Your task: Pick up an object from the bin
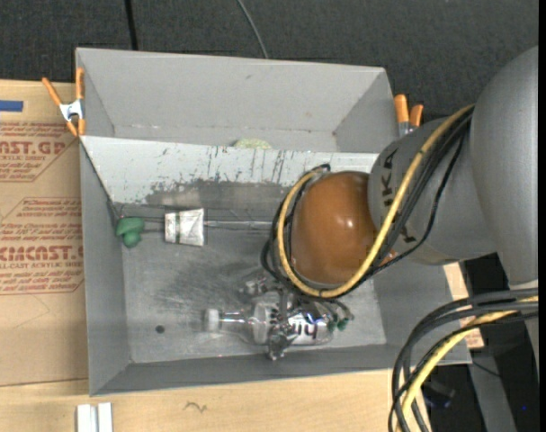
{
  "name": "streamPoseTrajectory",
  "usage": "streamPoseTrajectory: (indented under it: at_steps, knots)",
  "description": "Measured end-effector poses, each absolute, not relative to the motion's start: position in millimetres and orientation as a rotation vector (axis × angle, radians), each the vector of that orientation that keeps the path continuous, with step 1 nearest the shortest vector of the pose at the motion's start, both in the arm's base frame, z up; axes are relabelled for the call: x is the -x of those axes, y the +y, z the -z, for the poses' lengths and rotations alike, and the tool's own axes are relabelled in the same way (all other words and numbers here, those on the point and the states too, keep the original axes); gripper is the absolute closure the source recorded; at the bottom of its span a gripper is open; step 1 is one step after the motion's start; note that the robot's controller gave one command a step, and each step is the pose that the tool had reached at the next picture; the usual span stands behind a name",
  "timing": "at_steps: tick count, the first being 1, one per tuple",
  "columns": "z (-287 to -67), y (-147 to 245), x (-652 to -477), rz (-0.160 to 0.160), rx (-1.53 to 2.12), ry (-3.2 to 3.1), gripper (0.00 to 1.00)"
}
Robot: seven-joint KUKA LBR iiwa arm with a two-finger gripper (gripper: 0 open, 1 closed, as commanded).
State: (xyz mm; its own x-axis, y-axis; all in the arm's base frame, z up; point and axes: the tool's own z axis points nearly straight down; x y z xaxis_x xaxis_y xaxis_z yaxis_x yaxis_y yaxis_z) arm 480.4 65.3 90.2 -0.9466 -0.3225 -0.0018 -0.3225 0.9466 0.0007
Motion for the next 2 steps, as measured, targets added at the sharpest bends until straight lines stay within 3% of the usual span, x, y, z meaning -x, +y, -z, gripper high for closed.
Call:
streamPoseTrajectory:
  at_steps: [1, 2]
  knots:
    - [-77.4, 138.3, -496.1, 0.004, 0.404, 3.105, 1.0]
    - [-77.4, 137.8, -495.9, 0.002, 0.4, 3.105, 1.0]
